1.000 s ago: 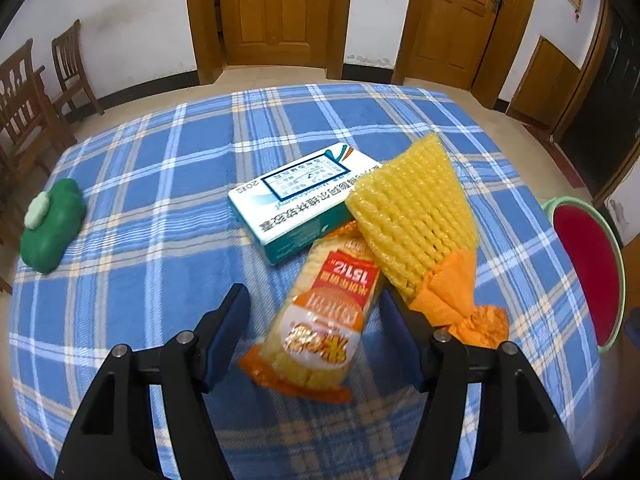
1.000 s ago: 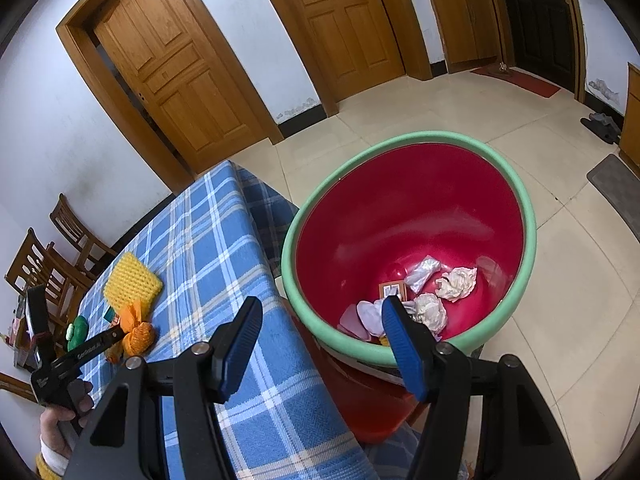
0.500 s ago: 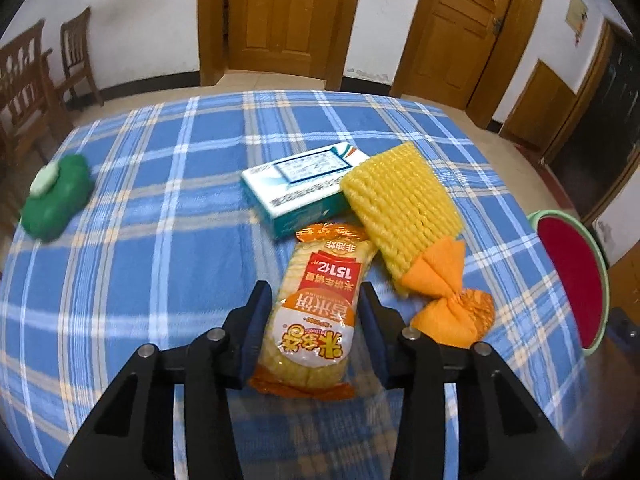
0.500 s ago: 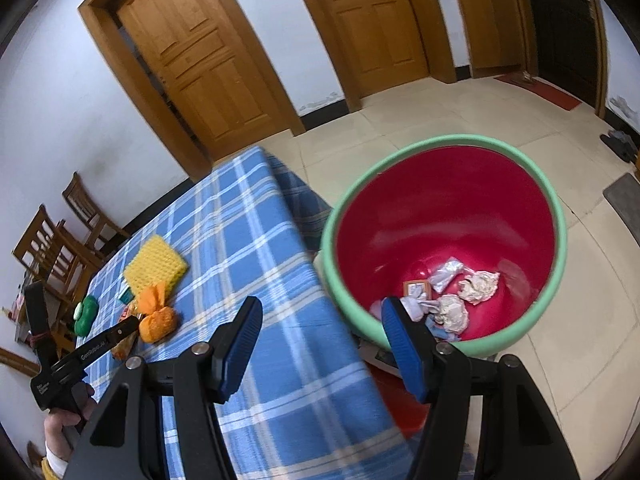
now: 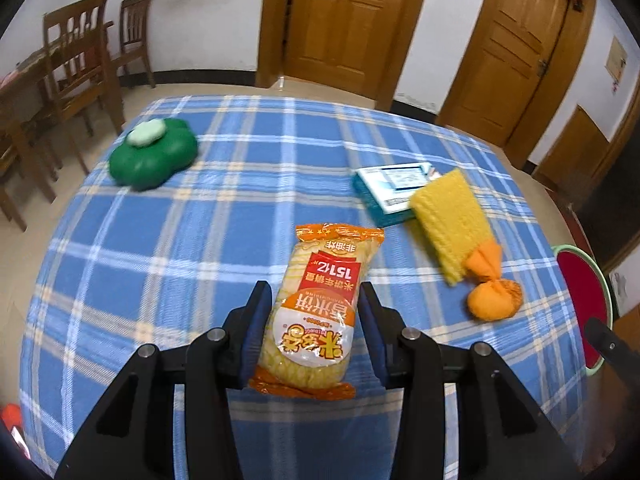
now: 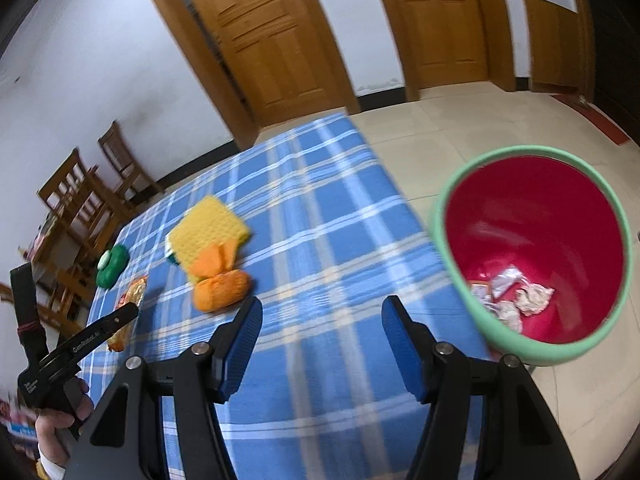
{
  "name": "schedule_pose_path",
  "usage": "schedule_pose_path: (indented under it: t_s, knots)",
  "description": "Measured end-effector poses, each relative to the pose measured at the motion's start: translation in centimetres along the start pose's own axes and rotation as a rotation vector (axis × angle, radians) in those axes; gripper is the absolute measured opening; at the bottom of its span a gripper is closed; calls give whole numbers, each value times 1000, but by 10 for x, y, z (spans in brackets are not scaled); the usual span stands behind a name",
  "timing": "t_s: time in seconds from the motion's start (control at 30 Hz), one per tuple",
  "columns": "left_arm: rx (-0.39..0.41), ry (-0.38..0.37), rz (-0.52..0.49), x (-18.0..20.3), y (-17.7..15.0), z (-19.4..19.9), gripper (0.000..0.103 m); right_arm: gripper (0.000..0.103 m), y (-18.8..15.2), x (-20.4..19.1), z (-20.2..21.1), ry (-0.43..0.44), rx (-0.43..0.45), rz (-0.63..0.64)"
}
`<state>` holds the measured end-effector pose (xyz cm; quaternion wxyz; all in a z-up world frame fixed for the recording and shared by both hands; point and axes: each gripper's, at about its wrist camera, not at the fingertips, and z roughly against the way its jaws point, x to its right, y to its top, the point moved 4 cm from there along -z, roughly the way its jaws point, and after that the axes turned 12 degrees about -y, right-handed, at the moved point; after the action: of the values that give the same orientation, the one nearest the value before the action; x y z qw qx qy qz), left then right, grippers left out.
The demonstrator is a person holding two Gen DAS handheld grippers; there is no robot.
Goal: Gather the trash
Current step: 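Grasp the orange-and-white snack bag with the left tool while the right tool grasps the orange mesh bag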
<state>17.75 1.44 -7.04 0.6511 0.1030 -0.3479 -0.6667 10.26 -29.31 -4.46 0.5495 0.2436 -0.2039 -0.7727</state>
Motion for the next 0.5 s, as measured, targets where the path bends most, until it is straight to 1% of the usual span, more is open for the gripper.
schedule_pose_path:
  t_s: [0.13,0.3,0.43,0.5]
  knots:
    - [-5,24,26,-15,-5,1,45,65,1,-23,-9,21,-12,47]
    - [-14,27,61,-27,-9,-3,45,65,1,-46,-23,38,-36,92]
    - [-9,32,51,-26,-10,-2,45,65,0,-62,-34,47,-60,124]
    - [-7,36,43,-26,-10,-2,46,65,1,-69,-39,49,-67,138]
